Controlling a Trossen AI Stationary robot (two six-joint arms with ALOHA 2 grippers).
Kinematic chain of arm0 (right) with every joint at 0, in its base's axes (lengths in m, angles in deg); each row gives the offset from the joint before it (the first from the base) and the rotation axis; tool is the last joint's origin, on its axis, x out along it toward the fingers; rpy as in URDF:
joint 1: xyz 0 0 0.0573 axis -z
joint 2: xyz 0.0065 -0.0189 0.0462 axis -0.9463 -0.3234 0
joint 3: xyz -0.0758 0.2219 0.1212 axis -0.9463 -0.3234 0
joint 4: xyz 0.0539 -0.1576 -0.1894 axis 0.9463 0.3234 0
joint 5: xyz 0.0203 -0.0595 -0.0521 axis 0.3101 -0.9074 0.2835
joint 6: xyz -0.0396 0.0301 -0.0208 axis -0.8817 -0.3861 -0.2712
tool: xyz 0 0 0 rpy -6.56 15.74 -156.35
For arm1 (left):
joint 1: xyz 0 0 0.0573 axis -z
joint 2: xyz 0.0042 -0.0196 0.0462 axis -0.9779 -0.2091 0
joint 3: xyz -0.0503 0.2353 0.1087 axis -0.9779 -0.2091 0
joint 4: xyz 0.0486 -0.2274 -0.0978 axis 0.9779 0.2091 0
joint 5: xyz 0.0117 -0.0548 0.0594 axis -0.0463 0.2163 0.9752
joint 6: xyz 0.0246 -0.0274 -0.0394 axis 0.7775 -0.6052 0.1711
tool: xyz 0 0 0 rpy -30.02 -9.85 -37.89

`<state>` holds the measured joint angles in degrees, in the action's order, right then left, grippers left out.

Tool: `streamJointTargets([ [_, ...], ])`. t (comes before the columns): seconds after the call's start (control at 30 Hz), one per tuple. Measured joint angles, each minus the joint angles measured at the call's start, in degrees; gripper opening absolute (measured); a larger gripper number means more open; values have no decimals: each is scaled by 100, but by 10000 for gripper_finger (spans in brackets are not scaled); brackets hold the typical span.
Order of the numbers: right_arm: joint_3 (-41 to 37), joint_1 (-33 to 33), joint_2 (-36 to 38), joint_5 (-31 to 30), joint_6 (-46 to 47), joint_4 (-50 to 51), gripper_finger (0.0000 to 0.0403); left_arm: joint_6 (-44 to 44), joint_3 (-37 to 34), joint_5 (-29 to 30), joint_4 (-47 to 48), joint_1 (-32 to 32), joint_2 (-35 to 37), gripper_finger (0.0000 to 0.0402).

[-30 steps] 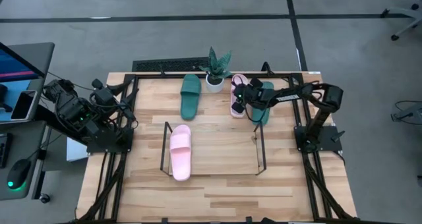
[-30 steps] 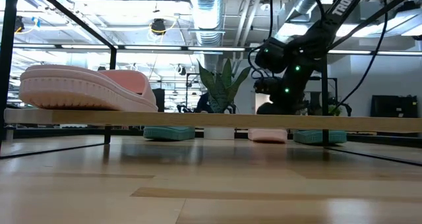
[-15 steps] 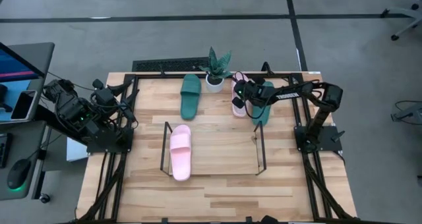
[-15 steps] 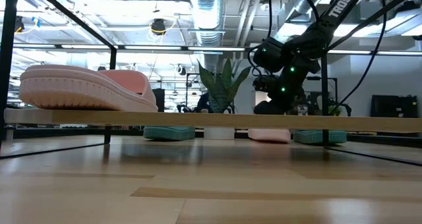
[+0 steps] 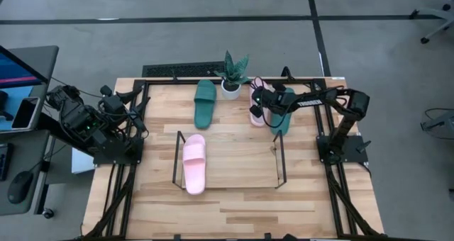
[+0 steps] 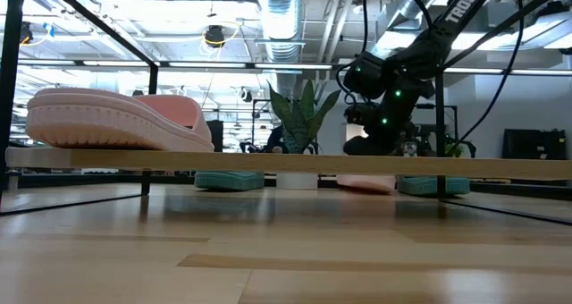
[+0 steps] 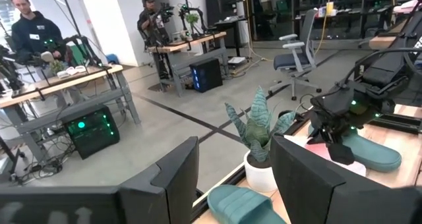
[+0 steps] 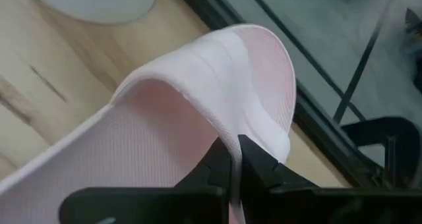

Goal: Pick and place slides into the shelf
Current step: Put the pink slide on the shelf

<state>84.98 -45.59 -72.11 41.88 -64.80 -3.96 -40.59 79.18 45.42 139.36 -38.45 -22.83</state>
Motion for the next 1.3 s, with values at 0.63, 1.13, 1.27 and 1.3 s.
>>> streamJointTargets([
  [0.63, 100, -159, 1118, -710, -46, 845, 1, -5, 0, -19, -20, 0, -13, 176],
  [1.13, 107, -724, 2035, -1616, -198, 1519, 0, 437, 0, -154, -835, 2, -69, 176],
  [1.27, 111, -917, 2246, -1885, -277, 1563, 0, 1020, 0, -196, -1407, 2, -196, 176],
  [1.3, 111, -980, 2292, -1984, -346, 1564, 0, 1194, 0, -197, -1563, 2, -244, 176],
])
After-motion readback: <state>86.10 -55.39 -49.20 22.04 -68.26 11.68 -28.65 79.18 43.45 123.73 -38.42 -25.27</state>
